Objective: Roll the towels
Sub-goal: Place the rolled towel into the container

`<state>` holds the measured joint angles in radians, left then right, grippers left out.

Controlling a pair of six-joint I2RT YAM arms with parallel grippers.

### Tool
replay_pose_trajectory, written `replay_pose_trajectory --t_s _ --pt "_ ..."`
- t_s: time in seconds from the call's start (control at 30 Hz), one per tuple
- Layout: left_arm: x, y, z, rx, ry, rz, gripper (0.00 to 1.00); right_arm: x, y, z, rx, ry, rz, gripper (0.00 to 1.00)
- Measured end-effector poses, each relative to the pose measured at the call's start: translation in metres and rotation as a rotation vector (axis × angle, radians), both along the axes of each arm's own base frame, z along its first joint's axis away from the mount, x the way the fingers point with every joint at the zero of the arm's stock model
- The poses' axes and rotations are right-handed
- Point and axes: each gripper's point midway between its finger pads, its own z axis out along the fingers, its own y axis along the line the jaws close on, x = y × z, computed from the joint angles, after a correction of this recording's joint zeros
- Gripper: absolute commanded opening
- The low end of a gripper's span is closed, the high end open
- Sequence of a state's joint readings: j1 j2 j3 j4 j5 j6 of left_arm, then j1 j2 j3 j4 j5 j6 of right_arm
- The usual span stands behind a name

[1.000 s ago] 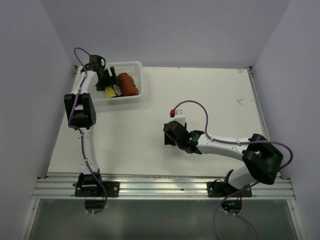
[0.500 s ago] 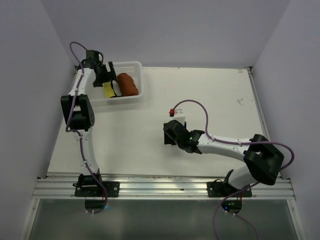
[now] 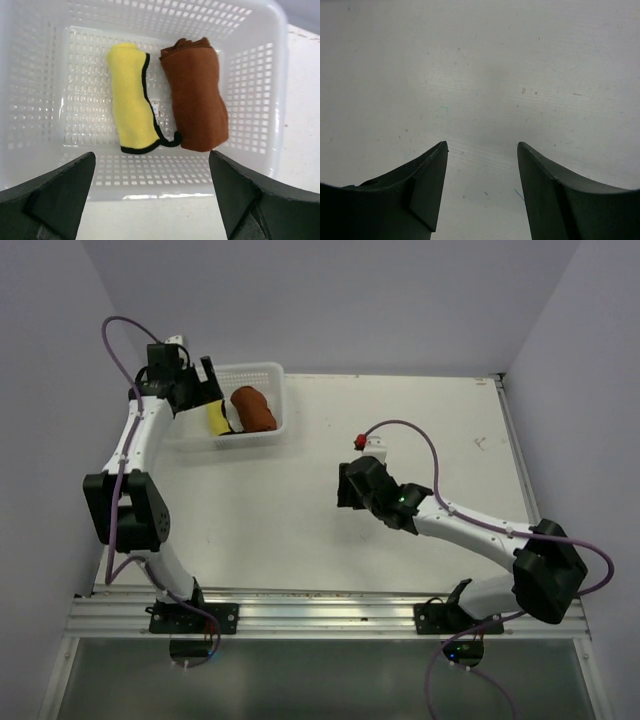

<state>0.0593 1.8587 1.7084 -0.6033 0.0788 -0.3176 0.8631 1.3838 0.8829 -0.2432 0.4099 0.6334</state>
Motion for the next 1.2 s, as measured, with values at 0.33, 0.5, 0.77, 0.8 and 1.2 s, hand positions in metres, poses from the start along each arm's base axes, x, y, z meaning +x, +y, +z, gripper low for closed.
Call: replay_pose_trajectory --t_s 0.33,0.5,0.77,0.8,1.2 --pt "-0.078 -0.076 0.039 -0.007 -0.201 -0.169 1.0 0.048 -0.049 0.069 0.101 -0.055 -0.092 0.67" --pt "-0.118 -0.089 0.025 -0.019 -0.225 -0.217 0.99 0.068 -0.086 0.082 0.111 -0.056 -0.168 0.79" --pt "-0.146 -0.115 0.026 0.005 -0.291 -0.29 1.0 0.081 -0.113 0.106 0.071 -0.092 -0.208 0.89" --pt "-0.146 -0.116 0.026 0.006 -0.293 -0.292 1.0 0.082 -0.113 0.111 0.069 -0.104 -0.208 0.89" --pt "-0.141 -0.107 0.022 0.045 -0.29 -0.249 0.99 0.077 -0.136 0.105 -0.041 -0.091 -0.27 0.97"
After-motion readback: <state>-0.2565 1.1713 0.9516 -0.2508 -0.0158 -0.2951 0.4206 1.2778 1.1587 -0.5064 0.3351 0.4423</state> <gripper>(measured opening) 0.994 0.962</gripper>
